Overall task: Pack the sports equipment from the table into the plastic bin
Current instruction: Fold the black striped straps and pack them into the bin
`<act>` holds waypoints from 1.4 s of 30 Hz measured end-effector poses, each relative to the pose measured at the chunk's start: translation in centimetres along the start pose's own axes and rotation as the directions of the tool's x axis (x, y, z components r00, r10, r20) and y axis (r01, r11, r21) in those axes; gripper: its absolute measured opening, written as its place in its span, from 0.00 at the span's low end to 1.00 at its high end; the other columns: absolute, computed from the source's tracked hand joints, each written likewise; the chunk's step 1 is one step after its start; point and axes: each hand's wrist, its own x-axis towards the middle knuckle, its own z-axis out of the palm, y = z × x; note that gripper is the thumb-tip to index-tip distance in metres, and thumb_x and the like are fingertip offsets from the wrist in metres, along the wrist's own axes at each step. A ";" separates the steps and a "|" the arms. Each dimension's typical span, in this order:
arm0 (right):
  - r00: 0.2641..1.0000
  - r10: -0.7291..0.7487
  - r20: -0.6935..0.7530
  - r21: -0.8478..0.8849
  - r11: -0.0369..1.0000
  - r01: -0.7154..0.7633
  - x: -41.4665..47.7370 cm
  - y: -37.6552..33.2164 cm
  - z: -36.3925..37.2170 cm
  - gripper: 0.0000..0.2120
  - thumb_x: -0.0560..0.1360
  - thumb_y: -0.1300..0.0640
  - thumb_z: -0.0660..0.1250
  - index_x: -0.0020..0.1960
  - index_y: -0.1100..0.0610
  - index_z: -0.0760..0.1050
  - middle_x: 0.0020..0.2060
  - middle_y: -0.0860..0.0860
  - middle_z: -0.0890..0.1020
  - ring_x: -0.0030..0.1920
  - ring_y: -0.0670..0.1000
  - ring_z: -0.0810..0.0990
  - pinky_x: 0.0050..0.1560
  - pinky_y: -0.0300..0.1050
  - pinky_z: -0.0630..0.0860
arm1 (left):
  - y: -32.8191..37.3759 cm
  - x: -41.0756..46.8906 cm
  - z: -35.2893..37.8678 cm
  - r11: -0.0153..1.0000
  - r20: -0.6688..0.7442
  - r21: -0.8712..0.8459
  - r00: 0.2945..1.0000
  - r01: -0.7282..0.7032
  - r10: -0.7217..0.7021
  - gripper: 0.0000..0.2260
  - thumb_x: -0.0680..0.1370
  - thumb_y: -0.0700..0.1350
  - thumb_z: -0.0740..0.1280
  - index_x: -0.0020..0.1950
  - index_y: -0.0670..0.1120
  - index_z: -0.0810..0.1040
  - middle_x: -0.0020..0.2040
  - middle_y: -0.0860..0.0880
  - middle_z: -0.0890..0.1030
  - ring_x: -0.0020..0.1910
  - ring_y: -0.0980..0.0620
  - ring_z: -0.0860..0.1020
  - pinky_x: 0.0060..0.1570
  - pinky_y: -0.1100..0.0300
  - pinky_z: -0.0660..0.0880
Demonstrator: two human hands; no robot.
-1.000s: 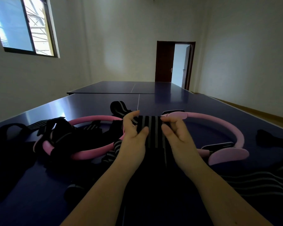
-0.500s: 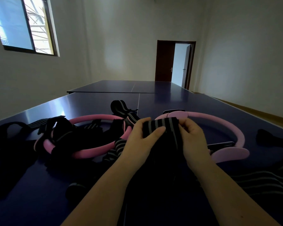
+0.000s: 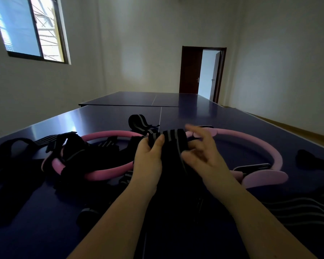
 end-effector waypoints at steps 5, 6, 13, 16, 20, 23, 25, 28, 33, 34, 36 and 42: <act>0.995 -0.037 -0.093 -0.156 0.988 0.022 0.5 0.8 0.4 0.27 0.72 0.60 0.75 0.63 0.37 0.73 0.55 0.39 0.81 0.56 0.41 0.81 0.58 0.46 0.80 | -0.1 0.4 -0.1 0.999 -0.072 0.026 0.997 -0.029 0.031 0.15 0.81 0.48 0.65 0.66 0.55 0.69 0.58 0.46 0.79 0.56 0.47 0.81 0.58 0.45 0.79; 0.988 -0.016 -0.154 -0.102 0.995 0.000 0.6 0.9 0.4 0.24 0.72 0.61 0.75 0.62 0.41 0.75 0.54 0.41 0.83 0.55 0.41 0.82 0.57 0.45 0.80 | -0.1 0.3 0.0 1.000 -0.033 0.017 0.999 0.005 -0.005 0.14 0.81 0.49 0.65 0.66 0.56 0.69 0.58 0.45 0.79 0.56 0.46 0.81 0.58 0.44 0.79; 0.930 0.113 -0.350 0.175 0.983 -0.053 1.2 1.1 -0.7 0.13 0.76 0.62 0.69 0.60 0.55 0.79 0.50 0.48 0.86 0.51 0.46 0.85 0.48 0.41 0.81 | -0.8 -0.6 0.8 0.974 0.246 0.189 0.966 -0.128 0.080 0.38 0.77 0.39 0.71 0.80 0.58 0.56 0.63 0.55 0.78 0.61 0.55 0.79 0.62 0.52 0.78; 0.962 0.098 -0.253 0.206 0.978 -0.046 1.0 1.1 -0.5 0.15 0.77 0.61 0.69 0.63 0.54 0.77 0.53 0.48 0.85 0.53 0.45 0.84 0.47 0.37 0.80 | -0.5 -0.4 0.6 0.981 0.184 0.110 0.974 -0.157 0.136 0.37 0.78 0.35 0.68 0.78 0.62 0.56 0.60 0.55 0.80 0.59 0.55 0.80 0.58 0.54 0.80; 0.983 -0.005 -0.182 -0.150 0.988 -0.023 0.9 2.1 0.0 0.27 0.70 0.55 0.77 0.64 0.43 0.70 0.59 0.43 0.77 0.58 0.42 0.78 0.54 0.40 0.79 | -0.2 -0.5 0.4 0.994 0.148 -0.005 0.983 -0.113 0.112 0.29 0.79 0.30 0.63 0.73 0.56 0.65 0.52 0.56 0.84 0.57 0.52 0.81 0.58 0.54 0.79; 0.951 -0.141 -0.274 -0.409 0.912 0.017 1.1 2.7 -0.5 0.29 0.66 0.51 0.79 0.63 0.44 0.71 0.60 0.45 0.69 0.62 0.46 0.70 0.63 0.40 0.69 | 0.0 -0.4 0.9 0.994 0.149 -0.103 0.987 -0.048 0.063 0.28 0.78 0.26 0.59 0.75 0.48 0.66 0.54 0.49 0.81 0.57 0.49 0.80 0.62 0.52 0.76; 0.934 -0.192 -0.302 -0.440 0.897 0.042 1.2 2.6 -0.8 0.24 0.66 0.47 0.77 0.59 0.46 0.74 0.58 0.46 0.69 0.60 0.46 0.70 0.63 0.37 0.67 | 0.2 -0.7 0.9 0.995 0.186 -0.094 0.981 -0.038 0.056 0.27 0.79 0.28 0.59 0.75 0.47 0.65 0.55 0.47 0.79 0.54 0.50 0.79 0.59 0.55 0.77; 0.929 -0.267 -0.257 -0.506 0.856 0.106 1.4 2.7 -0.8 0.15 0.66 0.40 0.68 0.50 0.43 0.73 0.50 0.40 0.74 0.54 0.40 0.72 0.55 0.31 0.66 | 0.0 -1.3 0.8 0.989 0.249 0.100 0.965 -0.107 0.079 0.27 0.79 0.35 0.65 0.75 0.53 0.64 0.60 0.50 0.75 0.54 0.59 0.79 0.50 0.65 0.78; 0.917 -0.235 -0.322 -0.475 0.878 0.058 1.4 2.9 -1.2 0.16 0.72 0.43 0.69 0.56 0.49 0.77 0.51 0.47 0.77 0.55 0.47 0.75 0.58 0.46 0.74 | -0.4 -0.6 0.4 0.836 0.212 0.461 0.952 -0.298 0.223 0.20 0.78 0.53 0.68 0.68 0.54 0.68 0.62 0.57 0.67 0.58 0.62 0.72 0.49 0.73 0.72; 0.912 -0.247 -0.327 -0.488 0.871 0.061 1.4 2.7 -1.2 0.17 0.72 0.43 0.68 0.57 0.50 0.78 0.51 0.48 0.78 0.54 0.47 0.75 0.57 0.48 0.75 | -0.4 -0.6 0.5 0.853 0.231 0.422 0.946 -0.306 0.225 0.18 0.79 0.51 0.68 0.67 0.53 0.68 0.60 0.57 0.71 0.56 0.63 0.75 0.48 0.72 0.75; 0.904 -0.282 -0.322 -0.550 0.833 0.064 1.2 2.4 -1.2 0.20 0.72 0.39 0.66 0.57 0.51 0.78 0.47 0.46 0.81 0.50 0.46 0.78 0.54 0.52 0.77 | -0.5 -0.7 0.6 0.889 0.252 0.351 0.944 -0.294 0.213 0.13 0.80 0.47 0.67 0.63 0.52 0.69 0.54 0.57 0.78 0.49 0.67 0.79 0.43 0.72 0.76; 0.973 -0.016 -0.229 -0.702 0.695 -0.154 1.1 2.2 -0.7 0.25 0.76 0.35 0.60 0.69 0.43 0.67 0.35 0.43 0.79 0.37 0.41 0.78 0.38 0.39 0.72 | -1.0 -0.3 0.9 0.925 0.115 0.322 0.978 -0.202 0.174 0.10 0.82 0.44 0.63 0.63 0.46 0.71 0.55 0.50 0.81 0.53 0.55 0.81 0.50 0.61 0.79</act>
